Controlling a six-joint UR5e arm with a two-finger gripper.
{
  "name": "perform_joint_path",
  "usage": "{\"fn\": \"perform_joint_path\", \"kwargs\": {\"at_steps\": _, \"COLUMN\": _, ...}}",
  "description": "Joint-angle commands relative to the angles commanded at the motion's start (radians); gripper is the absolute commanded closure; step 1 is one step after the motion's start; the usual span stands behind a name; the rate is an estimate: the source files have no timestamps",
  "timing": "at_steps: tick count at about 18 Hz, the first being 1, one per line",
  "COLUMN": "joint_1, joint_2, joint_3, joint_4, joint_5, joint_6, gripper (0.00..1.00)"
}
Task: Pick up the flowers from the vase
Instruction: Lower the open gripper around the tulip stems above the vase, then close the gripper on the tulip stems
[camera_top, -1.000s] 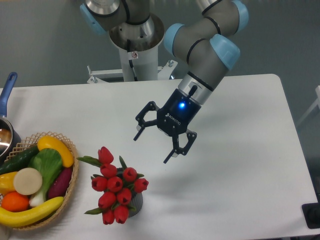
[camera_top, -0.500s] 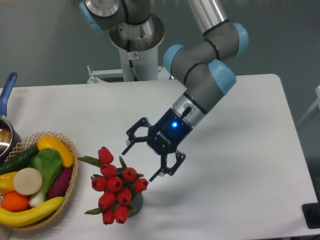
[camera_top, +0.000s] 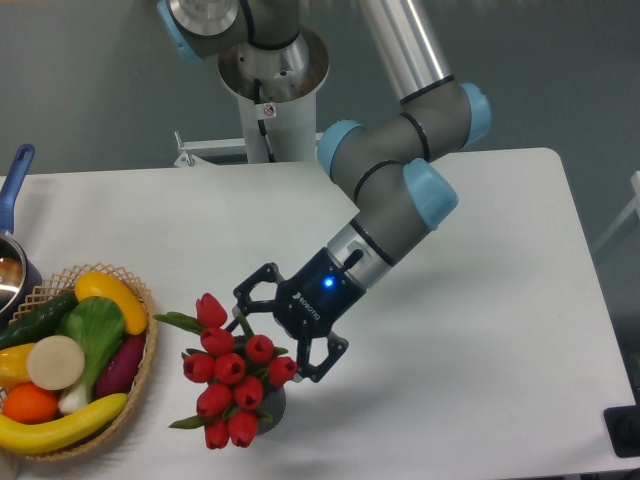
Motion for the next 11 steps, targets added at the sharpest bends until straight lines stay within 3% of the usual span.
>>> {"fn": "perform_joint_path", "kwargs": {"at_steps": 4, "joint_1": 0.002, "joint_2": 0.002, "joint_3": 0.012, "joint_4": 0.002, "joint_5": -0.002, "joint_6": 0.000, "gripper": 0.82}}
{"fn": "perform_joint_path", "kwargs": {"at_steps": 5, "joint_1": 0.003, "joint_2": 0.003, "joint_3": 0.014, "joint_4": 0.002, "joint_5": 0.000, "joint_6": 0.000, "gripper": 0.91}}
{"fn": "perform_joint_path", "kwargs": {"at_steps": 7, "joint_1": 0.011, "joint_2": 0.008, "joint_3": 0.014, "joint_4": 0.002, "joint_5": 0.000, "joint_6": 0.000, "gripper": 0.99}}
{"fn": "perform_joint_path", "kwargs": {"at_steps": 11, "joint_1": 0.023, "joint_2": 0.024, "joint_3": 0.008, "joint_4": 0.002, "joint_5": 0.000, "joint_6": -0.002, "gripper": 1.00}}
